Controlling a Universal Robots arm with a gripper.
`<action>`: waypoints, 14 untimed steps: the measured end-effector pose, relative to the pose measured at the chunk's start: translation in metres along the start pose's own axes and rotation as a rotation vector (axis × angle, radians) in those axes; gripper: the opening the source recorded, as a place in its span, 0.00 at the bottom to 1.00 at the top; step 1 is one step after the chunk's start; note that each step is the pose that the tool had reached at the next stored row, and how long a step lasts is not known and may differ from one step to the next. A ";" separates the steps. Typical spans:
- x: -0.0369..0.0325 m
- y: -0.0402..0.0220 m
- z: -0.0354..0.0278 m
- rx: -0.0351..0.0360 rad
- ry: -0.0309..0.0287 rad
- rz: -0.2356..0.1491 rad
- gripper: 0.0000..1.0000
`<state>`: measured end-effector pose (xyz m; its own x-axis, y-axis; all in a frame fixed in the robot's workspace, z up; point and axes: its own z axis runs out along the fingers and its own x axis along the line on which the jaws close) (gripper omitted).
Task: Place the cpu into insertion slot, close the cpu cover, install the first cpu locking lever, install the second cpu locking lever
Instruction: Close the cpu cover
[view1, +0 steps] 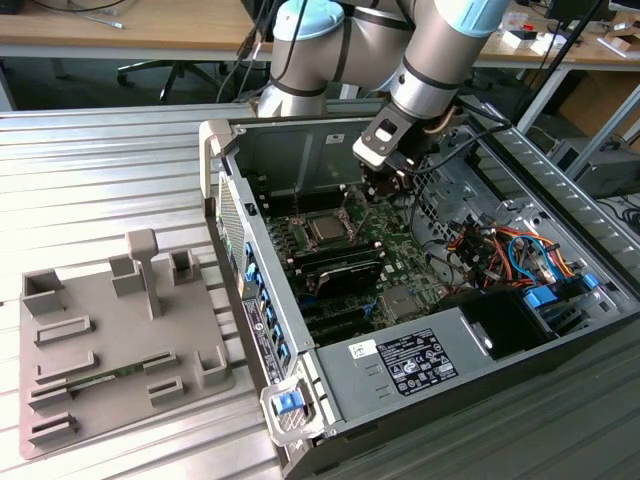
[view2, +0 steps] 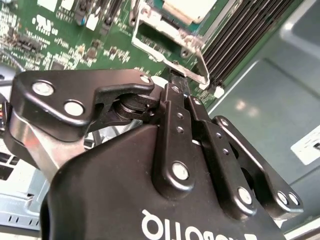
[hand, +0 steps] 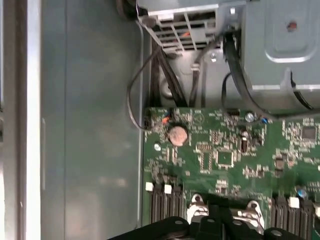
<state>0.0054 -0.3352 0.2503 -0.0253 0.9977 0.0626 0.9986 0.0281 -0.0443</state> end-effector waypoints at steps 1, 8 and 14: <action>0.0001 -0.0016 0.0001 0.0000 0.0000 0.000 0.11; 0.0003 -0.0103 0.0005 0.0000 -0.0001 0.000 0.11; 0.0004 -0.0150 0.0010 0.0000 0.0001 0.000 0.11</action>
<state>-0.0096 -0.3352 0.2500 -0.0253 0.9977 0.0627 0.9986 0.0281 -0.0442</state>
